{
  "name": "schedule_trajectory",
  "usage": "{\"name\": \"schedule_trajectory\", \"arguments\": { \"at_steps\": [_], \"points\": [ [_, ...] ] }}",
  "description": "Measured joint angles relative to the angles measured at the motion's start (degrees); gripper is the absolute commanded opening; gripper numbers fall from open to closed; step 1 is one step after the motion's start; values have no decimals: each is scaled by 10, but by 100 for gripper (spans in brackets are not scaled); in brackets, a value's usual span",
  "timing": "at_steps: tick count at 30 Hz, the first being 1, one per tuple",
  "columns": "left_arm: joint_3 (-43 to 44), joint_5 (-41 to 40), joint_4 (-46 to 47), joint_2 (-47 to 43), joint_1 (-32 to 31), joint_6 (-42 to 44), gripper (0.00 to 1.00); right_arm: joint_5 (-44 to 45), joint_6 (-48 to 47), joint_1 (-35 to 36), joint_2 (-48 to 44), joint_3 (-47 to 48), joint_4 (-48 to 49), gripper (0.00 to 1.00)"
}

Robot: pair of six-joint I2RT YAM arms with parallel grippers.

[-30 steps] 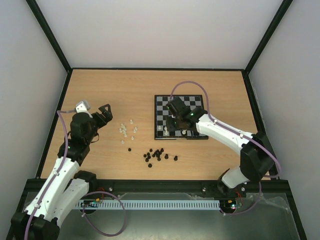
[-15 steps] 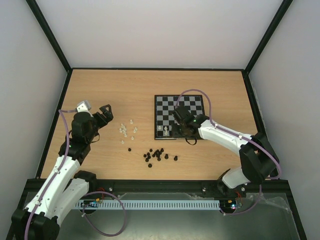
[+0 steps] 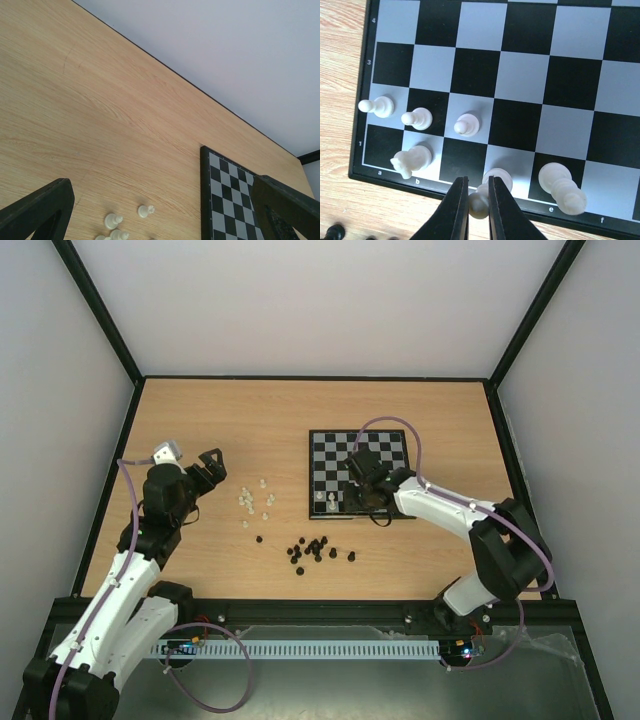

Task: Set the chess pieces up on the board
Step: Place the chess piece on the chessboard.

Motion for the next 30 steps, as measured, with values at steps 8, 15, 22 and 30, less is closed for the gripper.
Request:
{"name": "schedule_trajectory", "arguments": {
  "at_steps": [8, 15, 22, 30],
  "points": [
    [0, 0, 0, 0, 0, 0, 99, -2, -1, -7, 15, 0, 7, 8],
    [0, 0, 0, 0, 0, 0, 100, -3, -2, -10, 21, 0, 18, 18],
    [0, 0, 0, 0, 0, 0, 100, -3, -2, -11, 21, 0, 18, 22],
    [0, 0, 0, 0, 0, 0, 99, -3, -2, -11, 21, 0, 18, 20]
  ]
}}
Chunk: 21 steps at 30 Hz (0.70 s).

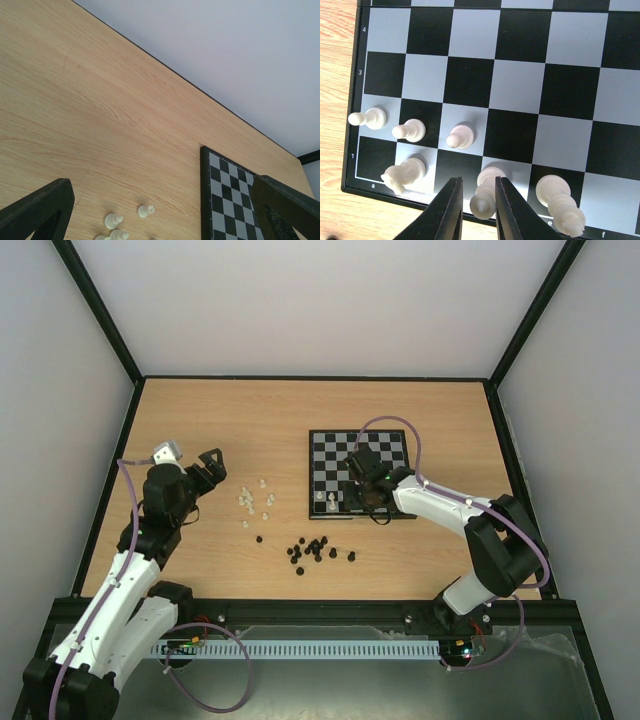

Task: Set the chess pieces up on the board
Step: Place the chess piece on the chessboard.

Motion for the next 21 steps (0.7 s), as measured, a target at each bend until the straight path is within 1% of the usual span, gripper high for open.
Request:
{"name": "schedule_trajectory", "arguments": {
  "at_steps": [7, 11, 21],
  "points": [
    [0, 0, 0, 0, 0, 0, 100, 0, 0, 0, -1, 0, -1, 18],
    [0, 0, 0, 0, 0, 0, 100, 1, 0, 0, -1, 0, -3, 15],
    [0, 0, 0, 0, 0, 0, 99, 10, 0, 0, -2, 0, -9, 15]
  ]
}}
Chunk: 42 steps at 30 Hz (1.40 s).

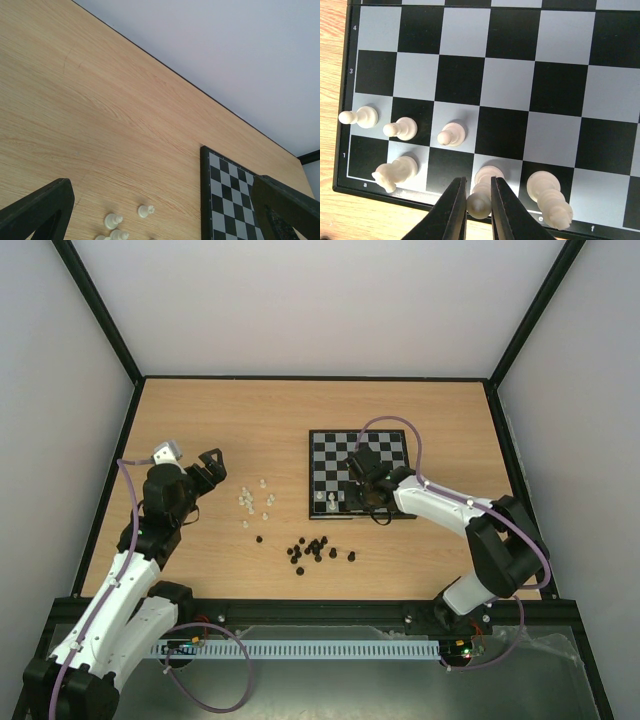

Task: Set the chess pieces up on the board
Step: Place the chess piece on the chessboard.

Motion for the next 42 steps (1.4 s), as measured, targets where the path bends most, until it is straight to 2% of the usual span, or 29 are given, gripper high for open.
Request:
{"name": "schedule_trajectory", "arguments": {
  "at_steps": [8, 12, 19, 25, 26, 31, 35, 40, 42],
  "points": [
    [0, 0, 0, 0, 0, 0, 99, 5, 0, 0, -7, 0, -8, 15],
    [0, 0, 0, 0, 0, 0, 99, 5, 0, 0, -9, 0, -9, 25],
    [0, 0, 0, 0, 0, 0, 99, 5, 1, 0, -9, 0, -9, 32],
    [0, 0, 5, 0, 0, 0, 100, 5, 1, 0, -21, 0, -12, 44],
    [0, 0, 5, 0, 0, 0, 99, 5, 1, 0, -27, 0, -13, 46],
    [0, 0, 8, 1, 0, 0, 100, -15, -3, 1, -56, 16, -14, 74],
    [-1, 0, 8, 5, 0, 0, 99, -33, -12, 12, -65, 39, -13, 88],
    [-1, 0, 8, 10, 0, 0, 100, -47, -23, 54, -27, 99, -14, 89],
    [-1, 0, 8, 12, 0, 0, 100, -52, -26, 69, 3, 131, -13, 79]
  ]
}}
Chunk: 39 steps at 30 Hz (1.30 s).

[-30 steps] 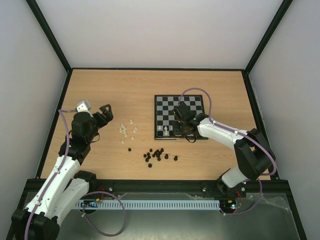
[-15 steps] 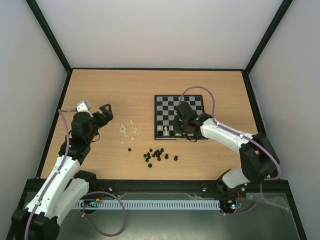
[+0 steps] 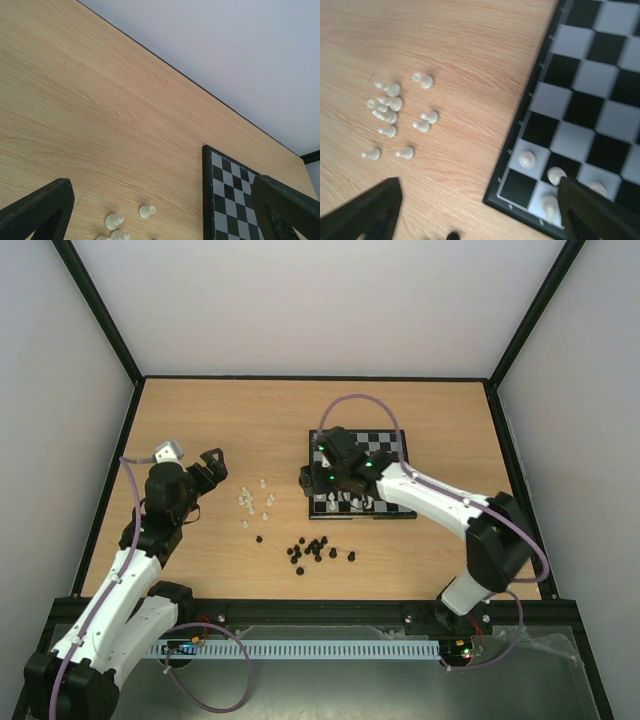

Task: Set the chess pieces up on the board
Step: Place the chess piece on the chessboard, then pick up the chess piece at the center of the board.

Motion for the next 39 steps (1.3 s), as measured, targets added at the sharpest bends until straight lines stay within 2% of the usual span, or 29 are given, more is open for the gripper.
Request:
{"name": "schedule_trajectory", "arguments": {
  "at_steps": [2, 5, 13, 19, 25, 39],
  "points": [
    [0, 0, 0, 2, 0, 0, 100, -7, -4, 11, 39, 38, -1, 67],
    [0, 0, 0, 3, 0, 0, 99, -21, -9, 23, 108, 101, -1, 60],
    [0, 0, 0, -5, 0, 0, 99, -32, -12, 42, 287, 276, -22, 55],
    [0, 0, 0, -7, 0, 0, 99, -26, -16, 61, 385, 383, -53, 52],
    [0, 0, 0, -7, 0, 0, 99, -14, -18, 69, 438, 447, -78, 47],
    [0, 4, 0, -9, 0, 0, 100, 4, -21, 71, 475, 478, -100, 28]
  ]
}}
